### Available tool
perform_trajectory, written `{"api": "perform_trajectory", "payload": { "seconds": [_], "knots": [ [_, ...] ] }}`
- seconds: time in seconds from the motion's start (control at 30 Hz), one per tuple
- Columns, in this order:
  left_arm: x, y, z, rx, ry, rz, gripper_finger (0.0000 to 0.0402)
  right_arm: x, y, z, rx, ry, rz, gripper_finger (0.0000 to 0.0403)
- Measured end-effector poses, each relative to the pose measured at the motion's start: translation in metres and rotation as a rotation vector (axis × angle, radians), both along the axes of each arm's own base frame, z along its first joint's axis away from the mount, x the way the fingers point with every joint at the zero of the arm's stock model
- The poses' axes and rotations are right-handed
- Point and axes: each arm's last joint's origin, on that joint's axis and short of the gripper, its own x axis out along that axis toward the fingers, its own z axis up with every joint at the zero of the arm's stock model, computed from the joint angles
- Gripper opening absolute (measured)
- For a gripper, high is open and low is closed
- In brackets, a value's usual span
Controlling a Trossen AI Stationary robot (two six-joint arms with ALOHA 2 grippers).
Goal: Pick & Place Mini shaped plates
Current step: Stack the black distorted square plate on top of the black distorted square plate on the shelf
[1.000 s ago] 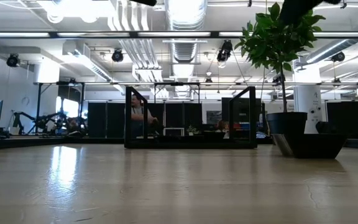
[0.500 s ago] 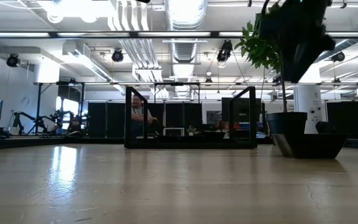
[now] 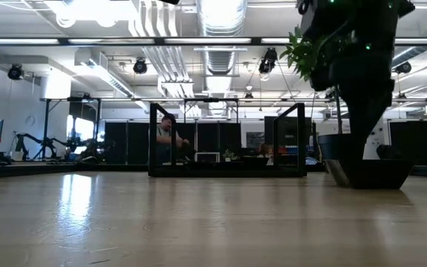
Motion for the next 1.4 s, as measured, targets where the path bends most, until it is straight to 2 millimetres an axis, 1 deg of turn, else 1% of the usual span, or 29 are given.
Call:
{"api": "perform_trajectory", "payload": {
  "seconds": [0.07, 0.23, 0.5, 0.7, 0.83, 0.93, 1.0, 1.1, 1.17, 1.27, 1.4],
  "knots": [
    [0.0, 0.0, 0.0, 0.002, 0.0, -0.001, 0.0045, -0.002, 0.0, -0.008, -0.003, 0.0, 0.018, 0.013],
    [0.0, 0.0, 0.0, 0.003, -0.001, -0.002, 0.0045, -0.003, 0.0, -0.021, 0.009, -0.045, 0.071, 0.0129],
    [0.0, 0.0, 0.0, 0.005, -0.001, -0.003, 0.0045, -0.003, -0.001, -0.026, 0.005, -0.066, 0.093, 0.0125],
    [0.0, 0.0, 0.0, 0.005, 0.0, -0.003, 0.0045, -0.007, -0.001, -0.036, 0.003, -0.079, 0.116, 0.0119],
    [0.0, 0.0, 0.0, 0.006, 0.0, -0.003, 0.0045, -0.007, 0.0, -0.04, 0.023, -0.096, 0.127, 0.0099],
    [0.0, 0.0, 0.0, 0.006, 0.0, -0.003, 0.0045, -0.007, 0.0, -0.039, 0.031, -0.099, 0.132, 0.0057],
    [0.0, 0.0, 0.0, 0.008, 0.001, -0.004, 0.0045, -0.005, 0.001, -0.037, 0.032, -0.107, 0.133, 0.0023],
    [0.0, 0.0, 0.0, 0.019, 0.006, -0.009, 0.0045, -0.001, 0.001, -0.03, 0.033, -0.123, 0.135, 0.0011],
    [0.0, 0.0, 0.0, 0.027, 0.009, -0.012, 0.0045, 0.005, 0.001, -0.022, 0.03, -0.147, 0.149, 0.0009],
    [0.0, 0.0, 0.0, 0.027, 0.009, -0.013, 0.0045, 0.016, 0.003, -0.004, 0.021, -0.201, 0.178, 0.0008],
    [0.0, 0.0, 0.0, 0.041, 0.016, -0.019, 0.0045, 0.034, 0.005, 0.03, -0.003, -0.302, 0.245, 0.0008]
  ]
}}
